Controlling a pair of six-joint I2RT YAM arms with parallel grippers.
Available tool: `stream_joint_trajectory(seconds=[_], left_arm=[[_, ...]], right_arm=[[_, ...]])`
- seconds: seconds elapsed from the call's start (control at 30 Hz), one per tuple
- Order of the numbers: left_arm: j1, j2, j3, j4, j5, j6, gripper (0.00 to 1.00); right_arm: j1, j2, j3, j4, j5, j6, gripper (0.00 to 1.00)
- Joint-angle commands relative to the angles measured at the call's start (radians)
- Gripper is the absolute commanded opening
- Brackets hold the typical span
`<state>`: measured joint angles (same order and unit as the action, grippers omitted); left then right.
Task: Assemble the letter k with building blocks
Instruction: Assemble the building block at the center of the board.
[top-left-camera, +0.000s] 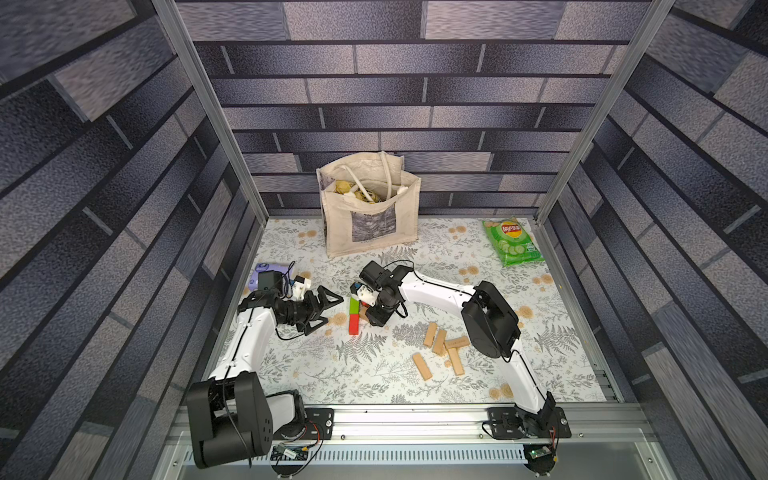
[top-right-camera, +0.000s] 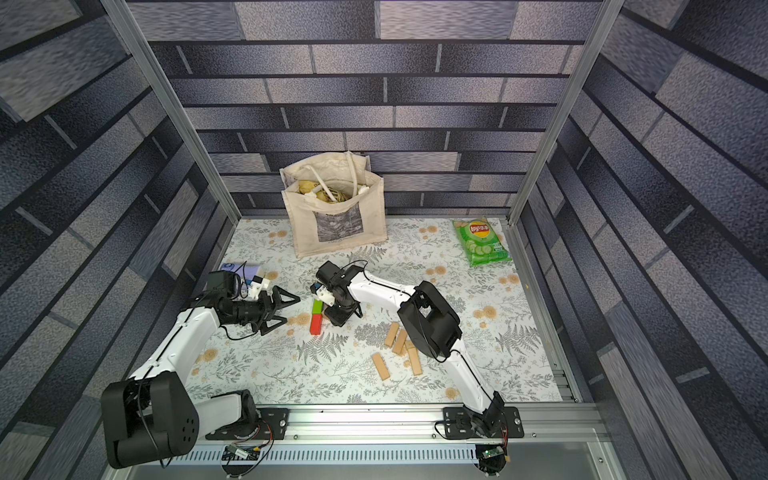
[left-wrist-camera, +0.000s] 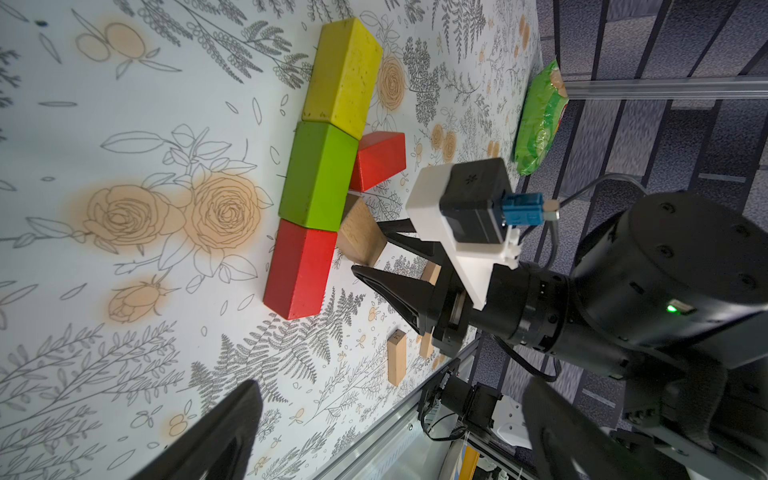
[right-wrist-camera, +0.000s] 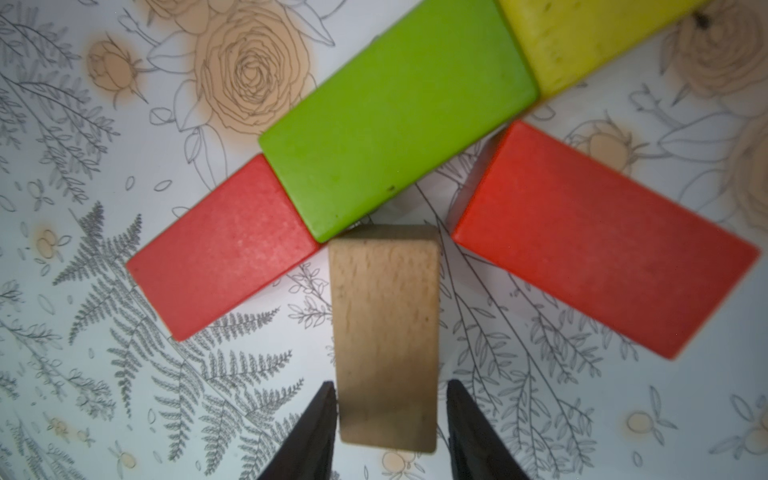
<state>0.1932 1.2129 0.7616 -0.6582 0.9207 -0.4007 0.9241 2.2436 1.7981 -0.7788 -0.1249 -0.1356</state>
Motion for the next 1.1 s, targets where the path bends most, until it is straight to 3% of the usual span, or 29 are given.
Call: stream_joint_trajectory(seconds=[0.0,0.47,0.83,1.07], left_arm=[[-0.005,0.007,-0.011,0.003,0.022,-0.001,1.0],[-0.013,-0.002,-0.007,-0.006,0.006,0.008,1.0],[-0.006,-0.004,0.002,-0.02,0.002,0.018,1.0],[-0.03,-0.003,0.048,-0.06,-0.142,0.05,1.0]], right_arm=[[-0.007,0.01,0.018,-0.005,-0.009,0.005,0.36],[-0.005,-0.024,-0.004,0.013,0.007,0.001,0.46],[-0.006,-0.192,0.011,0.019,0.043,0.005,0.58],[-0.006,-0.305,-0.062,0.071,0.049,0.063,0.59]])
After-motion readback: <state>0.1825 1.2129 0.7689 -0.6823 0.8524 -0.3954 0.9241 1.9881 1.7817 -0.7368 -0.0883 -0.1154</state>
